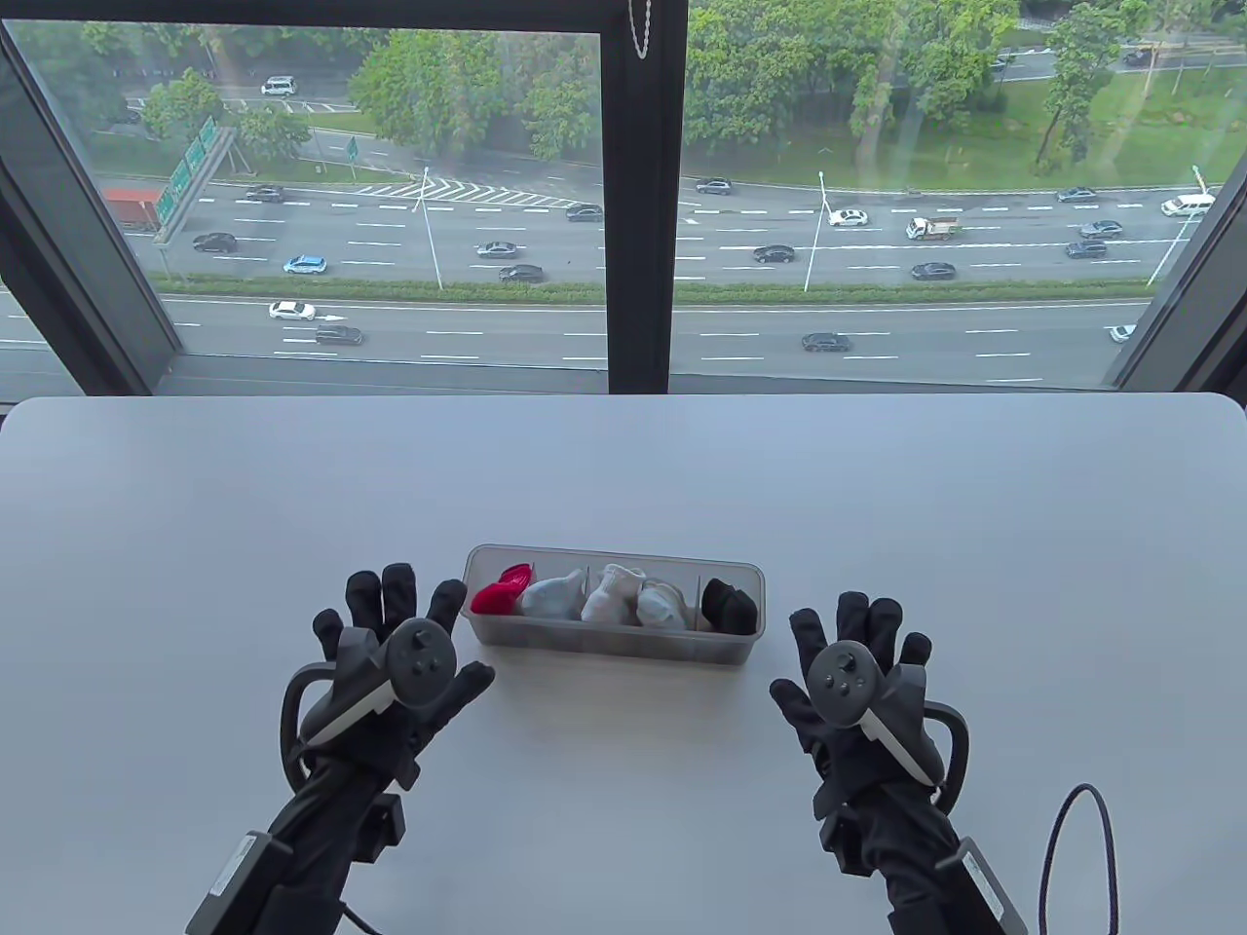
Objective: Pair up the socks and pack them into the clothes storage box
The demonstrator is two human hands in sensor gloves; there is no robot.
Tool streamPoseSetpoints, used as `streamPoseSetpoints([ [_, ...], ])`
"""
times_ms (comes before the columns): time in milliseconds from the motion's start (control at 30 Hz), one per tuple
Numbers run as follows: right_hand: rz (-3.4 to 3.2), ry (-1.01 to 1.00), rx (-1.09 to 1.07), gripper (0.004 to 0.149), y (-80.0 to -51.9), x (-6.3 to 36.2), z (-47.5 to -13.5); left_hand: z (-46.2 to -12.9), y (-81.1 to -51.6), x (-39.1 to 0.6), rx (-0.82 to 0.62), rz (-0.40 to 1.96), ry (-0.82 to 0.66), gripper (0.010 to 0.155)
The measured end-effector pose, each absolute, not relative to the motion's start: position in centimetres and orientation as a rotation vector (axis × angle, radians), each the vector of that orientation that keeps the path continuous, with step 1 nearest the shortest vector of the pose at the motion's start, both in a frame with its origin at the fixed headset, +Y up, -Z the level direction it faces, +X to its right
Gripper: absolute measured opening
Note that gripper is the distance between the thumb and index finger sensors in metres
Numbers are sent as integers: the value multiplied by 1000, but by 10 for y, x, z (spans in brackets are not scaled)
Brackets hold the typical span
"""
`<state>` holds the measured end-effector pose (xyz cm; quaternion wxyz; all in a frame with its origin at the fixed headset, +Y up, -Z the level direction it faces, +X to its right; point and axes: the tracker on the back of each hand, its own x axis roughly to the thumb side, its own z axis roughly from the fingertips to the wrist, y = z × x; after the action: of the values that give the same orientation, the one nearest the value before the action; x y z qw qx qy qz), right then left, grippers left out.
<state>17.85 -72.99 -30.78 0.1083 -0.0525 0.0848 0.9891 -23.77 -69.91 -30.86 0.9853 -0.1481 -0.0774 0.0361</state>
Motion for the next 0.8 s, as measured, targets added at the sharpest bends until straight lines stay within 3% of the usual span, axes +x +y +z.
streamPoseSetpoints([
  [167, 2951, 327, -133, 75, -739, 177, -307, -293, -734, -245, -366, 41, -158, 81],
  [233, 2973, 350, -134, 76, -742, 177, -307, -293, -743, -248, -465, 18, -141, 81],
  [300, 2975, 360, -139, 76, -744, 177, -307, -294, -747, -250, -447, 37, -150, 81],
  [800, 2973, 382, -145, 77, -744, 176, -306, -295, -749, -247, -480, 36, -161, 81],
])
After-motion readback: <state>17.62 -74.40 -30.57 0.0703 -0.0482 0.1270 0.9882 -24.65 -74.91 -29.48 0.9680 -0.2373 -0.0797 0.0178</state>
